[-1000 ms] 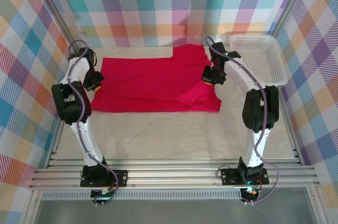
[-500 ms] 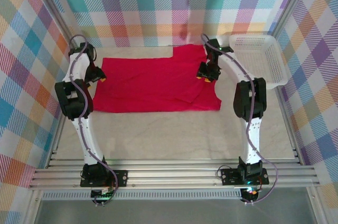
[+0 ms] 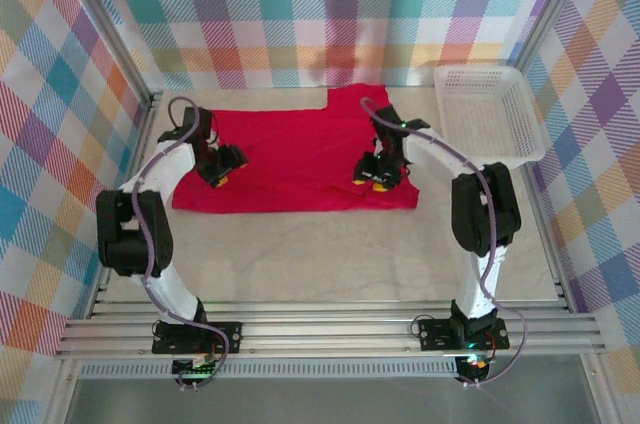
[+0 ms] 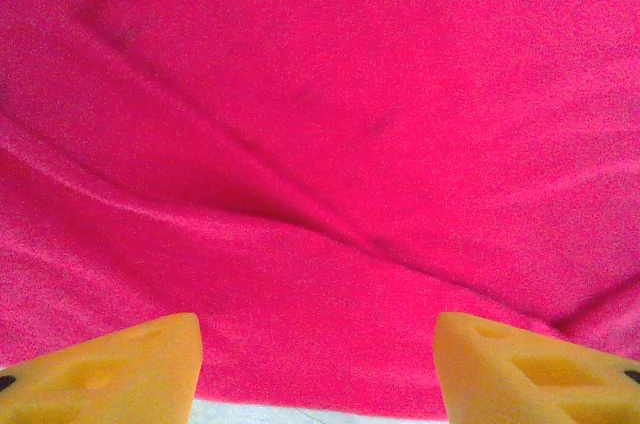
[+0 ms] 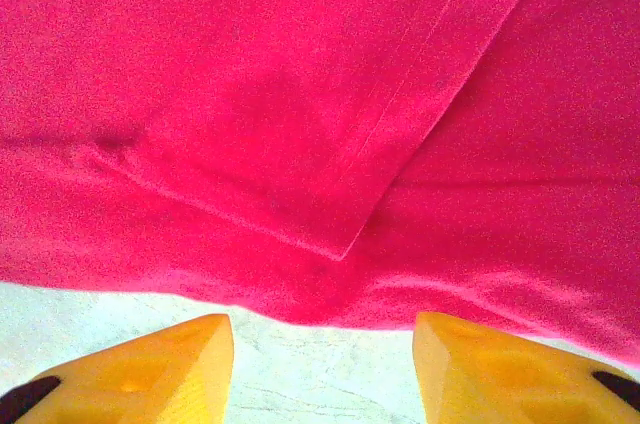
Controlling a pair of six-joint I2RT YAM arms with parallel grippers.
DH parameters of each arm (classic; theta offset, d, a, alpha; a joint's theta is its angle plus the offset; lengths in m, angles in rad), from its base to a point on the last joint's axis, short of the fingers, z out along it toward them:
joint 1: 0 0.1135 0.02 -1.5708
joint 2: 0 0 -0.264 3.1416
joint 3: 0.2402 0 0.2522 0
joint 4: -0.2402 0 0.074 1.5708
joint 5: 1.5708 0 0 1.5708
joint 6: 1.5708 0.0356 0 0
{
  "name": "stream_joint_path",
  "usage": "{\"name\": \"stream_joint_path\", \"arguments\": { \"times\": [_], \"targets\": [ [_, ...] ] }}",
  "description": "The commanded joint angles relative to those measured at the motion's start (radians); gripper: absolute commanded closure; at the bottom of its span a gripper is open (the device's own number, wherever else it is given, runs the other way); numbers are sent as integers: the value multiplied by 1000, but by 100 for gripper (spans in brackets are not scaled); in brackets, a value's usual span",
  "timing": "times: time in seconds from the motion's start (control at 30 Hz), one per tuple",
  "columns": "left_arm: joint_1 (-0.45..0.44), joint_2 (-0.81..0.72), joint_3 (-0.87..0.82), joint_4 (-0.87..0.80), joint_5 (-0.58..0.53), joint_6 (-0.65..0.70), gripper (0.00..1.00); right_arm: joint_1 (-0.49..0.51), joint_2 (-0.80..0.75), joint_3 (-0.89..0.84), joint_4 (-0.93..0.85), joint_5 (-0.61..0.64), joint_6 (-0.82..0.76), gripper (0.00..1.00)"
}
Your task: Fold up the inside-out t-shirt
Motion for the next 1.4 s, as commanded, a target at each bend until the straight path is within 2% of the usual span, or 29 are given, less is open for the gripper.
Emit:
{"name": "stream_joint_path", "arguments": {
  "times": [0.0, 0.13, 0.4, 0.47, 0.53, 0.67, 0.83, 1.0, 1.07, 1.1, 1.2, 1.23, 1.3, 1.37],
  "targets": [
    [38, 54, -5, 6, -57, -6, 38, 19, 29, -7, 75, -22, 43, 49],
    [62, 65, -6, -43, -145, 9, 37, 32, 72, 14, 80, -8, 60, 49],
    [63, 39, -21, -42, -135, 6, 37, 36, 151, 61, 73, 6, 67, 51],
    [63, 30, -16, -46, -134, 6, 37, 37, 157, 69, 73, 9, 70, 58],
    [63, 21, -5, -58, -133, 7, 37, 38, 155, 85, 61, 19, 67, 74],
    [63, -3, 12, -78, -130, 15, 37, 43, 149, 138, 10, 31, 50, 98],
    [63, -15, 38, -102, -146, 26, 37, 47, 181, 241, -34, 34, 22, 98],
    [61, -5, 49, -106, -125, 26, 37, 46, 355, 503, -88, 27, -41, 90],
    [58, -9, 52, -105, -131, 24, 37, 46, 448, 653, -106, 38, -85, 81],
    [53, -11, 54, -100, -135, 24, 37, 45, 497, 737, -118, 53, -107, 75],
    [42, -8, 68, -95, -140, 24, 37, 45, 629, 997, -199, 70, -153, 40],
    [39, -5, 75, -97, -139, 24, 36, 44, 672, 1101, -264, 77, -161, 36],
    [35, -5, 92, -106, -139, 22, 36, 43, 690, 1193, -346, 103, -160, 34],
    [29, -8, 104, -102, -137, 17, 36, 42, 639, 1150, -362, 116, -153, 34]
  ]
}}
